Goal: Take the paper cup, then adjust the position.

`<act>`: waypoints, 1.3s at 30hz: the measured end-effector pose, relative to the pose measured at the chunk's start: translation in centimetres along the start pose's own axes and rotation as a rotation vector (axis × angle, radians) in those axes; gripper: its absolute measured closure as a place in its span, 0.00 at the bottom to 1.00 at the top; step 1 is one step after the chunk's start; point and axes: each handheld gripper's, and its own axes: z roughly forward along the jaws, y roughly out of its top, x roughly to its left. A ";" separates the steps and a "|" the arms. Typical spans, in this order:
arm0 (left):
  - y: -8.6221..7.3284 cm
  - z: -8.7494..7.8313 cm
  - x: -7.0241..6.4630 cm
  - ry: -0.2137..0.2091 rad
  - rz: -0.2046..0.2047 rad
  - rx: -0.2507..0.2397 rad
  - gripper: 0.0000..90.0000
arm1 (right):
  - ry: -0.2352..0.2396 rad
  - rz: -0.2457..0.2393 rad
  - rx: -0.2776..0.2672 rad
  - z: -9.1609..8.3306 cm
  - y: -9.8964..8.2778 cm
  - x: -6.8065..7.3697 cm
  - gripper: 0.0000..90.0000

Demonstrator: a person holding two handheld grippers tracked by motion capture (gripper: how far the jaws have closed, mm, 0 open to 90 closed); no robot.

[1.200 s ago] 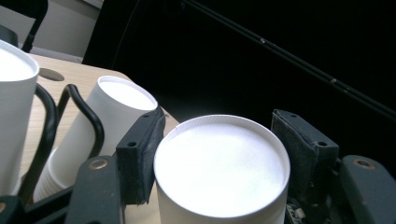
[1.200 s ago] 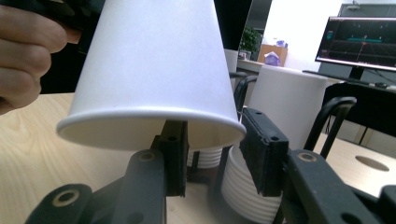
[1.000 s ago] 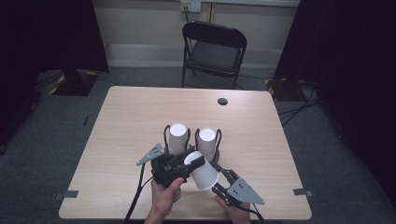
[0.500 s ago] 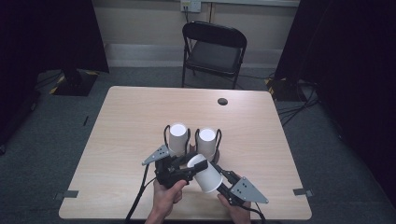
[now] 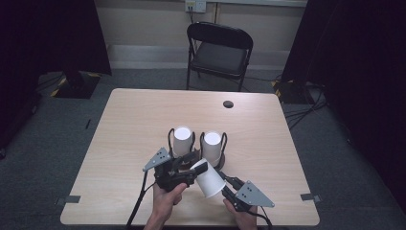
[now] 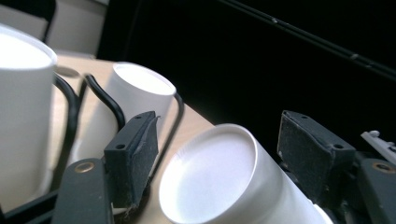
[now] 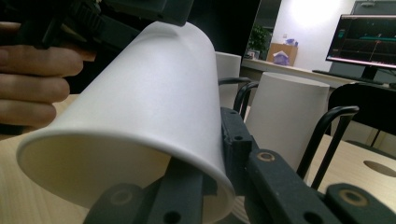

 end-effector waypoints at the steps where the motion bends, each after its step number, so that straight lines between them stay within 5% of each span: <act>1: 0.1 0.0 -0.1 0.012 0.022 0.004 0.31 | 0.001 0.005 0.010 0.0 0.0 0.0 0.96; 6: 0.3 -0.1 0.1 0.039 0.024 0.023 0.31 | 0.009 0.031 0.042 -0.1 0.2 -0.2 0.96; 13: 0.2 -0.8 0.5 0.095 0.086 0.022 0.29 | -0.010 0.080 0.090 -0.3 0.1 -0.6 0.96; 24: -0.4 -1.5 0.8 0.152 0.235 0.022 0.23 | 0.020 0.151 0.235 0.2 0.1 -1.4 0.96; 39: -1.0 -1.7 0.5 0.215 0.401 0.108 0.21 | 0.053 0.168 0.352 0.4 0.7 -2.3 0.97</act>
